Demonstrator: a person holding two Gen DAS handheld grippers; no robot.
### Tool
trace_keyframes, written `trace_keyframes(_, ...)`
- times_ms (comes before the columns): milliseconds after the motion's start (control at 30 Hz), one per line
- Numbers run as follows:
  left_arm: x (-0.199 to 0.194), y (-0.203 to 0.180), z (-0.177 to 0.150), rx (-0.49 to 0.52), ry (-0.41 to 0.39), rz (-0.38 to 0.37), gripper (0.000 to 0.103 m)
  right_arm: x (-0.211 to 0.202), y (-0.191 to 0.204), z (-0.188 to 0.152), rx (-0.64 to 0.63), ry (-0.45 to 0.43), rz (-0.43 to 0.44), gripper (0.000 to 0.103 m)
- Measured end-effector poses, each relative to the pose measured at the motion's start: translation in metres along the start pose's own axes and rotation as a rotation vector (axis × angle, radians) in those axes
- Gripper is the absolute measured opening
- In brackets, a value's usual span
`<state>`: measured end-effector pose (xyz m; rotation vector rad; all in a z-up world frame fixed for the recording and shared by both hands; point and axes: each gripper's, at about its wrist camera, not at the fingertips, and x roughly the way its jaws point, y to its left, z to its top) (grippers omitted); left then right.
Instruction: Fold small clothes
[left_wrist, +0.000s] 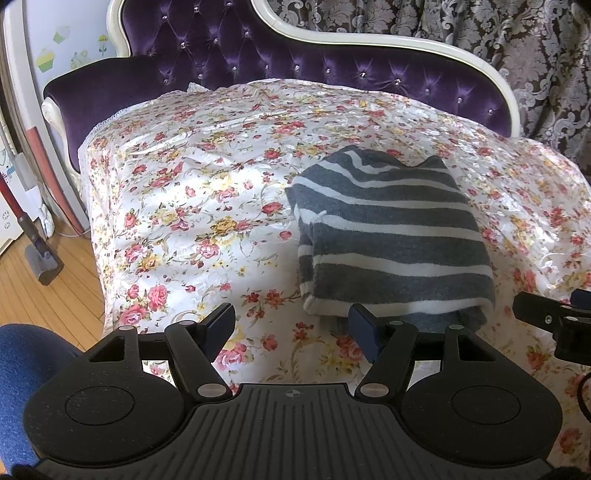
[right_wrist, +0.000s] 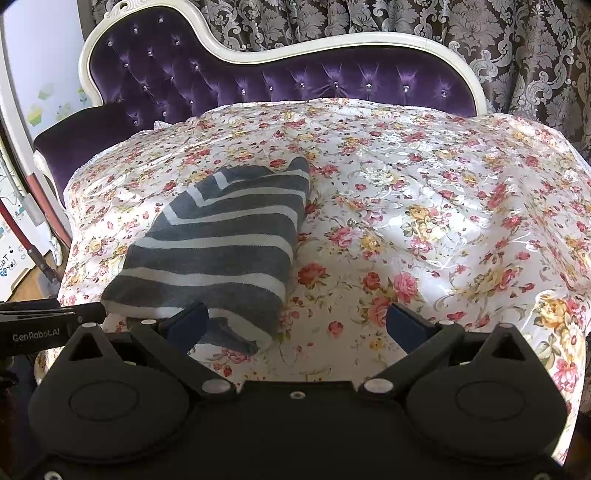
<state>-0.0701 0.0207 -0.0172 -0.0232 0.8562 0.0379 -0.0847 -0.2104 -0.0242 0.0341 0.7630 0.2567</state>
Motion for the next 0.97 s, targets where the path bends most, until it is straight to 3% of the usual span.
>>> trace_keyframes(967,-0.0001,-0.0016,0.0010,0.021,-0.004,0.005,0.066,0.0017,0.0045,-0.0009,-0.003,0.006,0.008,0.102)
